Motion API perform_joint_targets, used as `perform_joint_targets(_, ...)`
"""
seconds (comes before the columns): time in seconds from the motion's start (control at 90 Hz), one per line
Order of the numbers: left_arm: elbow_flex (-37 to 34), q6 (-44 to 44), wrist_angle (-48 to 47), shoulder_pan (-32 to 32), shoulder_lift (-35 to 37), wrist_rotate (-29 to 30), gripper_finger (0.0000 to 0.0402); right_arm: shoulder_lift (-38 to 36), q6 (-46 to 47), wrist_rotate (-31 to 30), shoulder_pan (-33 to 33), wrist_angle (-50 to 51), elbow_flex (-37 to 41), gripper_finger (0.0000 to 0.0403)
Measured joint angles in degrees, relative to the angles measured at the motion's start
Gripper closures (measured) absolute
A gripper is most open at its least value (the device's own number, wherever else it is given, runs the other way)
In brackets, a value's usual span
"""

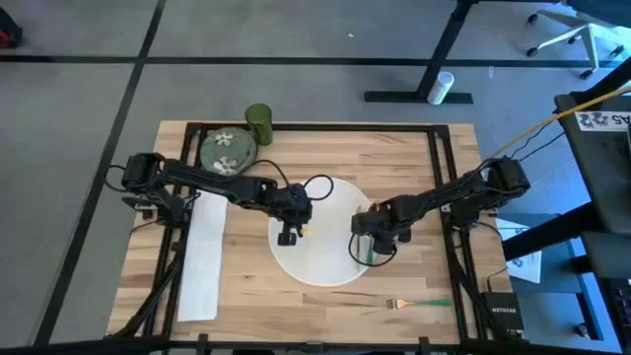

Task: Set table place
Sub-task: Put the green spoon on the white table mat to the right of the gold table knife

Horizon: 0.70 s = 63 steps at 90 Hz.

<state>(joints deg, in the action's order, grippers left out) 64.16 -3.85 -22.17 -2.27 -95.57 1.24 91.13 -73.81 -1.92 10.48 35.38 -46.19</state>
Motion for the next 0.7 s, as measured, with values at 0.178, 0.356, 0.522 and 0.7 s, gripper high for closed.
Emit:
perform_joint_targets(0.178, 0.00, -0.01, 0.00, 0.01, 0.00, 0.00, 0.0402, 0.00, -0.23, -1.34, -0.01, 0.23, 0.00, 0.0402)
perform_joint_targets(0.356, -0.02, -0.01, 0.02, -0.01, -0.02, 0.02, 0.0402, -0.02, -1.68, -1.59, 0.04, -0.23, 0.00, 0.0402)
perform_joint_targets(0.522, -0.04, -0.01, 0.02, 0.00, -0.04, 0.00, 0.0402, -0.02, -1.62, -1.58, 0.04, -1.13, -0.69, 0.0402)
perform_joint_targets(0.7, -0.04, -0.01, 0.02, 0.01, -0.04, 0.02, 0.0402, -0.09, -1.55, -1.26, 0.04, -1.05, -2.33, 0.0402)
